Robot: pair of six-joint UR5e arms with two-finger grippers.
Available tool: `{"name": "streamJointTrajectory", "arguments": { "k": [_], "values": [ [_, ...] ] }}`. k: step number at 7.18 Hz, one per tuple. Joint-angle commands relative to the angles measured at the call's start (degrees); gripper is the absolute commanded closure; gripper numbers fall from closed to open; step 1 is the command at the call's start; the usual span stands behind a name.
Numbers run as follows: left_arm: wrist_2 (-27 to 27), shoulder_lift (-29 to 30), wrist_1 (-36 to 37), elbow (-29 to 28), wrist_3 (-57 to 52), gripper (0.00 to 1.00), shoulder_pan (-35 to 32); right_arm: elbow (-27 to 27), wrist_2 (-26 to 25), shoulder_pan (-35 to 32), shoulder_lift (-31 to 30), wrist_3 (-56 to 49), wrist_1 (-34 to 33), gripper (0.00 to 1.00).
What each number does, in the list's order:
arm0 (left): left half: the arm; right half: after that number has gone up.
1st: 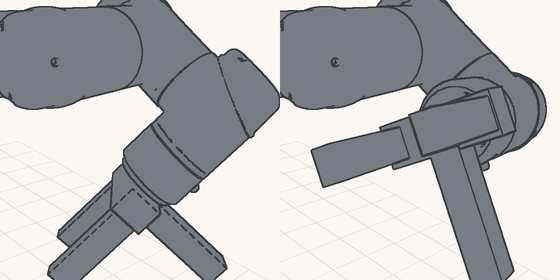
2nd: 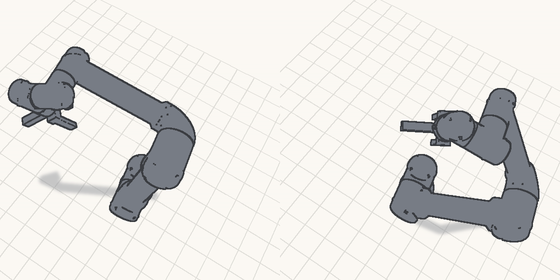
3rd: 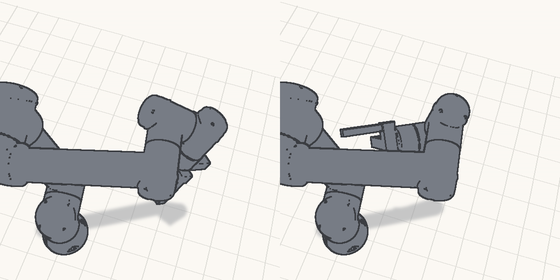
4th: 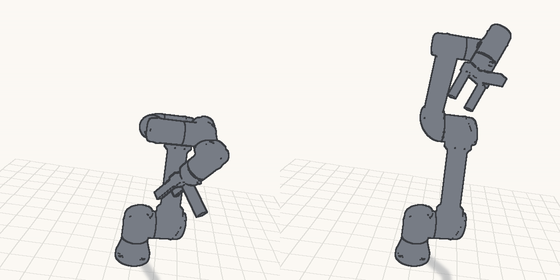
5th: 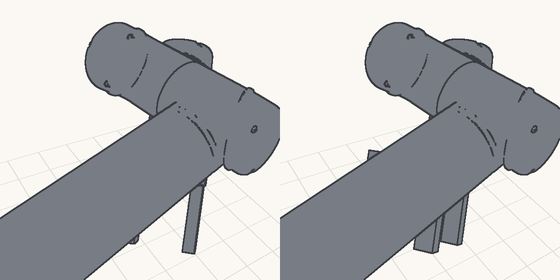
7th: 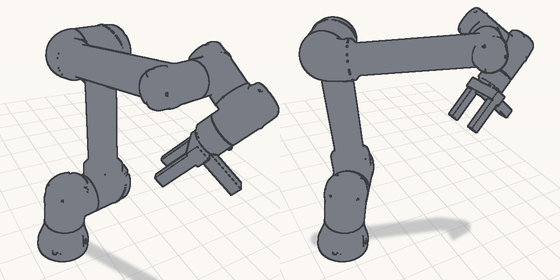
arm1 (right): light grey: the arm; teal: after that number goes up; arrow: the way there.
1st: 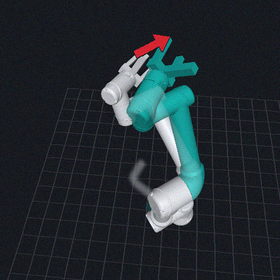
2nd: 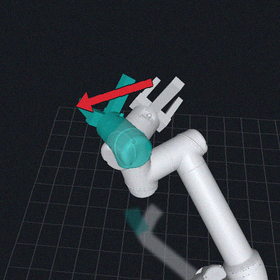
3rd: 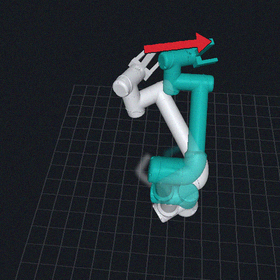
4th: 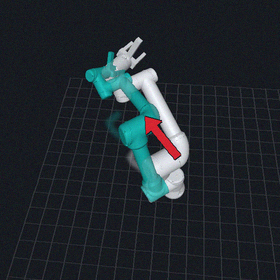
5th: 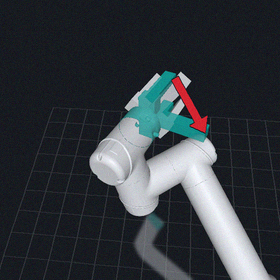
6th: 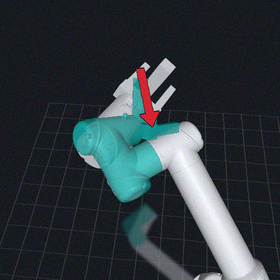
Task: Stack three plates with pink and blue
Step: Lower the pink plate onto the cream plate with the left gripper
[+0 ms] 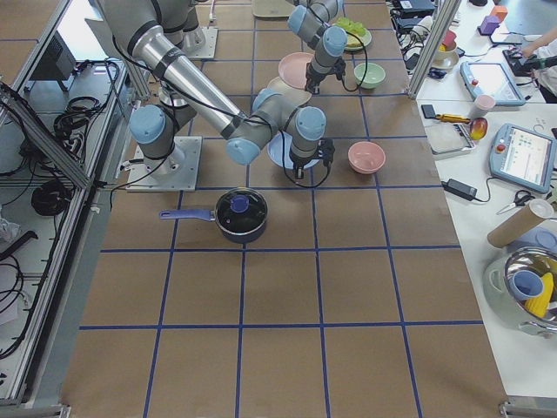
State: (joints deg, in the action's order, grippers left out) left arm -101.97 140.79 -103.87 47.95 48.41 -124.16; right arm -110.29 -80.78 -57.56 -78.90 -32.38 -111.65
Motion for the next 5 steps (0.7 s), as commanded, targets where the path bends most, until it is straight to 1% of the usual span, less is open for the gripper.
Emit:
{"name": "streamJointTrajectory", "arguments": {
  "k": [1, 3, 5],
  "values": [
    [2.37, 1.07, -0.98, 1.17, 1.32, 1.0, -0.21, 0.08, -1.13, 0.0, 0.06, 0.03, -0.06, 1.0],
    [5.63, 1.07, -1.25, 2.05, 4.23, 1.0, -0.39, 0.07, -1.49, -0.09, 0.41, 0.03, 0.03, 1.0],
    [5.73, 0.81, -1.07, 3.89, 4.24, 1.0, -0.47, -0.01, -1.93, -0.09, 0.41, 0.03, -0.15, 1.0]
  ]
}}
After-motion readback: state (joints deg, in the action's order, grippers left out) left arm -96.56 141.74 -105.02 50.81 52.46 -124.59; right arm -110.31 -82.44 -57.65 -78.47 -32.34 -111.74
